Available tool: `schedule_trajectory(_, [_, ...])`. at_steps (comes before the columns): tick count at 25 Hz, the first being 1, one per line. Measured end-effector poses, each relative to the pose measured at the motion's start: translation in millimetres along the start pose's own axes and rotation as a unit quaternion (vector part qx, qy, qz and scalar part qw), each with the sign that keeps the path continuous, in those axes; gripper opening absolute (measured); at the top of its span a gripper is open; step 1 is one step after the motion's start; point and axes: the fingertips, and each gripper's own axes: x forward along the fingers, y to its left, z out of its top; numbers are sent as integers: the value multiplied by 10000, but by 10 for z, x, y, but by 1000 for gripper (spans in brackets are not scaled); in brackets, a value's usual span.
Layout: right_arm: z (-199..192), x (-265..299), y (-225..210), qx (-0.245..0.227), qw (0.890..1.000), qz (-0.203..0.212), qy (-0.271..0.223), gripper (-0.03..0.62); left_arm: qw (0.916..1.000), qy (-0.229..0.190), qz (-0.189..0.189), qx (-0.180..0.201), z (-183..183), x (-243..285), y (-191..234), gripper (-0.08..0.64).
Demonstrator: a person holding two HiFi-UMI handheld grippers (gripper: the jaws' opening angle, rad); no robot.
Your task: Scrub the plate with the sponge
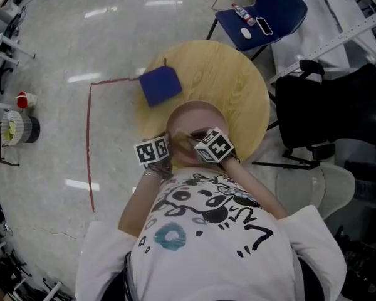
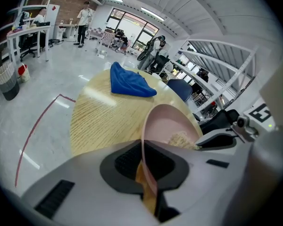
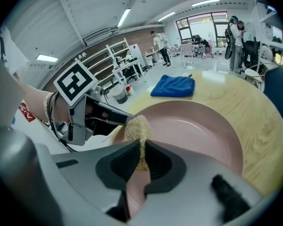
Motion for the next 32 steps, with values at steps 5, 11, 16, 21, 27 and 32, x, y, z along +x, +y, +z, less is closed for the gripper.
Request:
schedule_trajectory(5, [28,-1,-108,-85,9998,-189,14,48,10000,-34,10,-21,-13,2,-6,28])
schedule_trajectory(11, [129,-59,-327,172,9985,-490,-183,47,10000,-63,55,-37,-15,-8,7,28])
schedule_trajectory(16, [208,-108,-313,110,9982,-487,-343,46,9999,-86,95,-69,-42,-2,-7,28])
schedule_trajectory(21, [306,-222,-301,-167,9966,-668,-454,47,9998,-131,110,-68,-23,-7,-3,28])
schedule_trajectory(27, [121,-52,-272,-262,9985,-479,-101,46,9999,-118,93,-62,-28,2,-20,28])
schedule_trajectory(32, [141,-54,-322,-273,9982,-525,-77,46,9999,-115,99,-63,-30,2,-13,28])
